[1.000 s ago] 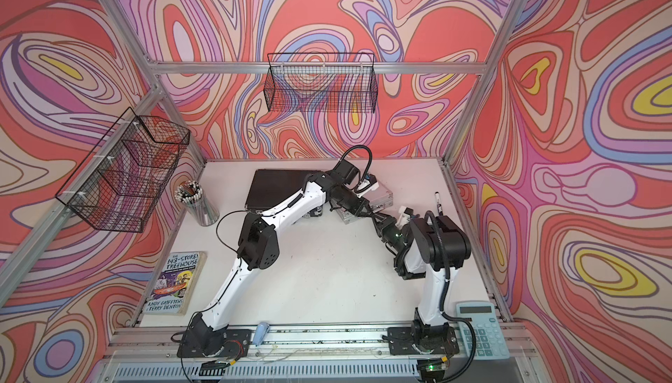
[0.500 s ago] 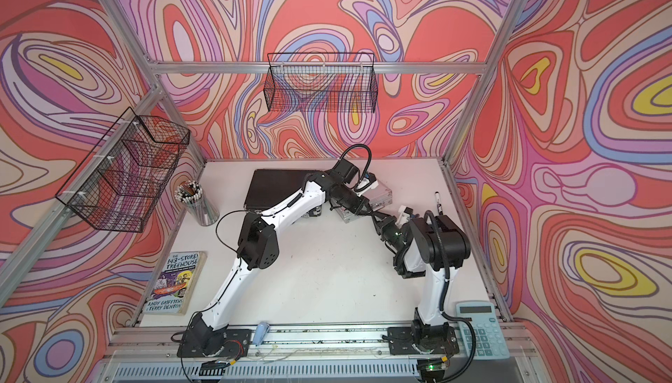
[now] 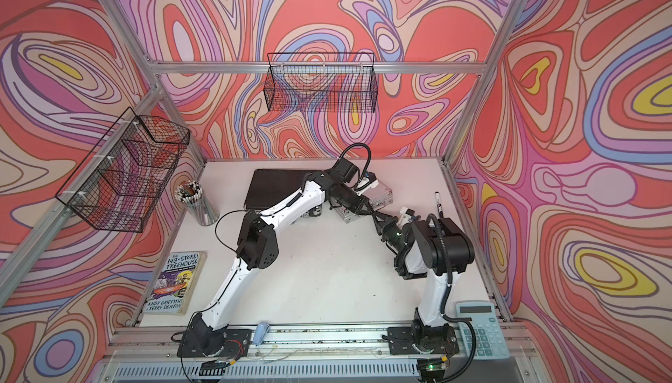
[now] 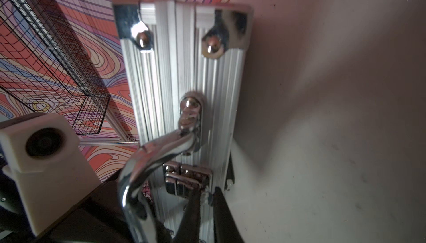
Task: Open the poker set cases
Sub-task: Open the fastener on the poker set case, then place the poker set case at the center of the board.
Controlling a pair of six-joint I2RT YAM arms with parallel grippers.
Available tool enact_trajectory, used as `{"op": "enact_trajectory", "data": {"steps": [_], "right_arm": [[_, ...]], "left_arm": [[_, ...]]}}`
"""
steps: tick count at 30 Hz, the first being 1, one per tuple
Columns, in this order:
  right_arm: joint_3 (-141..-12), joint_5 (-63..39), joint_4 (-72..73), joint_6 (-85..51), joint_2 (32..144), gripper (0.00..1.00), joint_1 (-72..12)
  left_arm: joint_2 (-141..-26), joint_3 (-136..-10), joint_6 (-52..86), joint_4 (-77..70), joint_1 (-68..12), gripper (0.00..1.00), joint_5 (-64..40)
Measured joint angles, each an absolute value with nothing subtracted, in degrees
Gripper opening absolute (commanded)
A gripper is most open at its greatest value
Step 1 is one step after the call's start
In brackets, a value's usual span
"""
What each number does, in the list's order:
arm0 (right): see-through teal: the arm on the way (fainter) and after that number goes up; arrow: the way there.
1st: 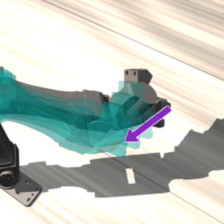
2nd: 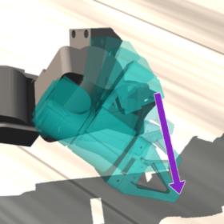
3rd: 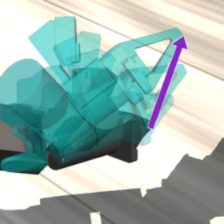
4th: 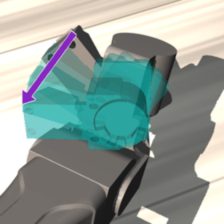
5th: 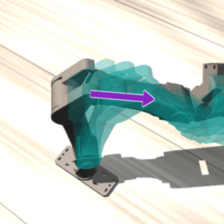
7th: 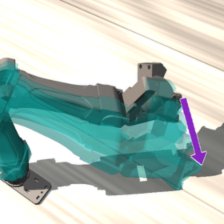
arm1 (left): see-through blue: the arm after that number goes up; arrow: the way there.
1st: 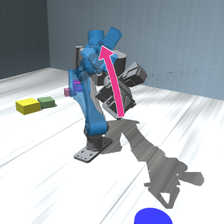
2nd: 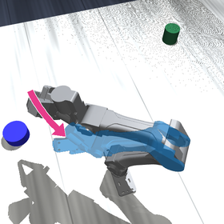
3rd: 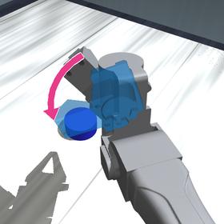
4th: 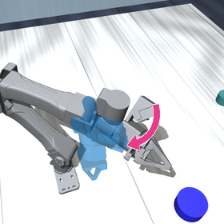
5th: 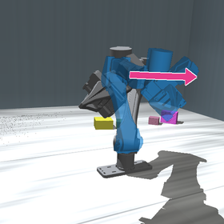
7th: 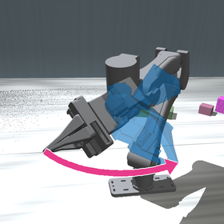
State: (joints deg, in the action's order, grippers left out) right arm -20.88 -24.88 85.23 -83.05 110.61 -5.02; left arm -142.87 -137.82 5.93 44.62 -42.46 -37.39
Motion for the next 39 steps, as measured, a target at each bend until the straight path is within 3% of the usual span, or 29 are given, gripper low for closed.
{"op": "enact_trajectory", "data": {"steps": [24, 31, 39], "right_arm": [[-16.7, -25.2, 73.7, -79.5, 99.6, 0.12, -5.4], [-14.9, -26.1, 60.7, -74.0, 91.5, 0.34, -4.8], [-20.3, -25.7, 37.8, -60.6, 73.9, 0.38, -1.3]], "left_arm": [[-142.0, -133.5, 5.6, 44.2, -43.1, 0.00, -38.8], [-141.8, -131.4, 5.0, 43.2, -43.3, 0.00, -38.8], [-142.2, -126.8, 2.7, 43.5, -44.8, 0.00, -36.7]]}}
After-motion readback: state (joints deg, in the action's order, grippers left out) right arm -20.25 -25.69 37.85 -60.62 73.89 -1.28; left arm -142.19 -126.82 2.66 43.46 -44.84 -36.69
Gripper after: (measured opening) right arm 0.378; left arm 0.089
